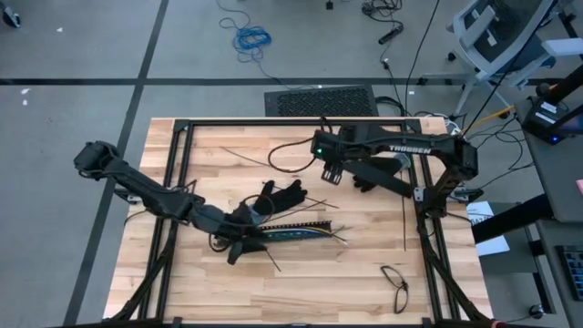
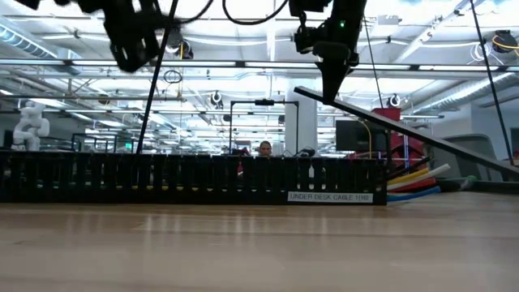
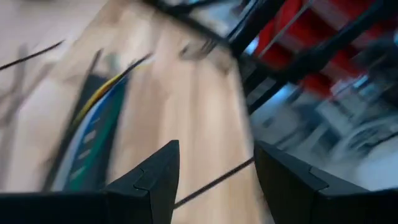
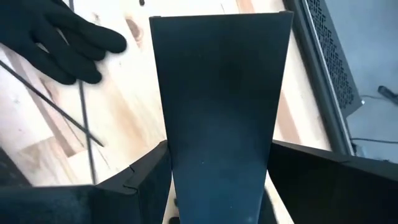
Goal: Ziptie cables
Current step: Close the cable duct
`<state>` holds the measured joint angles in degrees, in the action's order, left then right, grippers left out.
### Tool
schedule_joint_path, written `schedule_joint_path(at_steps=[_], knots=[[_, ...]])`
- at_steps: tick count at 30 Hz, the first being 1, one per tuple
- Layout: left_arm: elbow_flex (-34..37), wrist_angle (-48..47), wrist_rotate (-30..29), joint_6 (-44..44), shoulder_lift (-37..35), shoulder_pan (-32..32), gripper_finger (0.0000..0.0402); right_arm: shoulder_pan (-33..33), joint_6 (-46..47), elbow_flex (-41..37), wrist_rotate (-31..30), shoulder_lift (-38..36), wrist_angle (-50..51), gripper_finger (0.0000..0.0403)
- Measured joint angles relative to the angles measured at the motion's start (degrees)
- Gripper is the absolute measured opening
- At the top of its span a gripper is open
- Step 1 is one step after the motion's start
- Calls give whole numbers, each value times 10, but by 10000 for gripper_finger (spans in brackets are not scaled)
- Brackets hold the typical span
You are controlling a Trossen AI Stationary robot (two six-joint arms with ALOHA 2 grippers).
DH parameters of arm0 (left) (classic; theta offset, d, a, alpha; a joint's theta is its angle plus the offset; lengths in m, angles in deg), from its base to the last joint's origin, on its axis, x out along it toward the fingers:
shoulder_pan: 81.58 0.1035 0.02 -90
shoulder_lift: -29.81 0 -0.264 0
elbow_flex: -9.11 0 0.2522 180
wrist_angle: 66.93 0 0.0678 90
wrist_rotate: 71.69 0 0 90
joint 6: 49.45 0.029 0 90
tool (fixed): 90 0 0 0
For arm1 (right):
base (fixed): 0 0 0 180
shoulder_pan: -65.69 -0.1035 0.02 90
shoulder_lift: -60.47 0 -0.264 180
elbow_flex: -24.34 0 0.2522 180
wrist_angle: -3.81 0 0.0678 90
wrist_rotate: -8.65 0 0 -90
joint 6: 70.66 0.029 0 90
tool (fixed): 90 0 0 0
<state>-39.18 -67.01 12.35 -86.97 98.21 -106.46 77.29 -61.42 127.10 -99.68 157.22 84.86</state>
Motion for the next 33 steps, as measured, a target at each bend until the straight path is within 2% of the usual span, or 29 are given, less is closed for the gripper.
schedule_joint_path(at_steps=[3,6,8,11,13,18,21,33], knots=[[-2,2,-2,-18,-1,-23,201,14,-28,0,1,-1,-4,231],[-1,-107,-12,-42,13,-51,201,27,-46,0,1,-5,-8,231],[1,-136,-19,-66,30,-62,201,35,-51,0,2,-10,-11,231],[-2,-91,-38,-63,57,-75,201,47,-52,0,0,-15,-12,231],[-2,-93,-60,-54,83,-78,201,55,-49,0,0,-17,-15,231],[0,-101,-74,-55,173,-66,201,71,-41,0,-1,-24,-16,231],[-2,-87,-80,-54,203,-52,201,72,-34,0,-2,-30,-15,231],[-2,-122,-96,28,214,13,201,72,-24,0,-11,-39,-9,231]])
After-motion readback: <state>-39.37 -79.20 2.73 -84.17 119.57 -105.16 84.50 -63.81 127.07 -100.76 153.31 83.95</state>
